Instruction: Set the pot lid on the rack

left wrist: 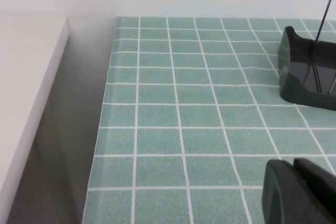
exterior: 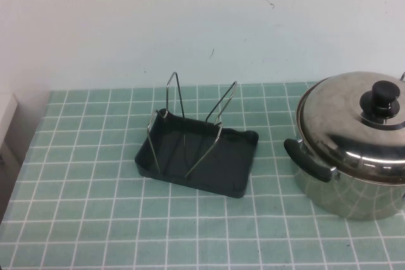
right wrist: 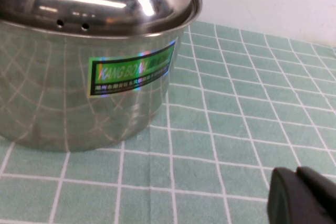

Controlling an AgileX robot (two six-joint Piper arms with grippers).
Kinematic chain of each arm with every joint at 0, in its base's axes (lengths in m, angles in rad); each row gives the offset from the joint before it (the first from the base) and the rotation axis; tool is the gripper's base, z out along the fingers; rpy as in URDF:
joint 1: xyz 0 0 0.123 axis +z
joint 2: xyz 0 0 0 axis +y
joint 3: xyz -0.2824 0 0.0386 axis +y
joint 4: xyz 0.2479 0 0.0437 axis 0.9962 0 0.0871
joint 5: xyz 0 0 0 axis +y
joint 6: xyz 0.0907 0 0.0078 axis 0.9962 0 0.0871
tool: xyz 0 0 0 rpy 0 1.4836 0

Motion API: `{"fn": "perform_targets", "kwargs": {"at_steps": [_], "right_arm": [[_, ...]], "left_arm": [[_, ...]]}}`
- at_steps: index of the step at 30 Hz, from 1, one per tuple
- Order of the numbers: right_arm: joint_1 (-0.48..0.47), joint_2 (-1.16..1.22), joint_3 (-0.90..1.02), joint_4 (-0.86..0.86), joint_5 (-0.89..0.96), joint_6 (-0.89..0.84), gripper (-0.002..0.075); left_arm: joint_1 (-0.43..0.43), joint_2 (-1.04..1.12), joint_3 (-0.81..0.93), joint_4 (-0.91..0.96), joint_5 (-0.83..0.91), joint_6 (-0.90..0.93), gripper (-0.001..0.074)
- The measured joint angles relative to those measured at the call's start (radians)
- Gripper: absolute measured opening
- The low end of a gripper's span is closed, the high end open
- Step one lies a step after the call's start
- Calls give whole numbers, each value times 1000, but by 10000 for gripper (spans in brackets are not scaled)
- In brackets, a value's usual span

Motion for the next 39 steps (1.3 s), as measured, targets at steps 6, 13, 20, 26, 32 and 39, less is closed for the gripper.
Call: {"fn": "perform_targets", "kwargs": {"at_steps": [6,13,20,26,32,39], "right_arm": [[0,0,0,0,0,0,-1],[0,0,0,0,0,0,-1],[0,0,0,0,0,0,-1],[0,0,0,0,0,0,-1],[0,0,0,0,0,0,-1],[0,0,0,-11,0,0,-1]], "left_arm": [[0,0,0,0,0,0,-2],[0,0,0,0,0,0,-2],[0,0,0,0,0,0,-2],[0,0,0,0,0,0,-2],[0,0,0,0,0,0,-2],[0,0,0,72,0,25,-2]]}}
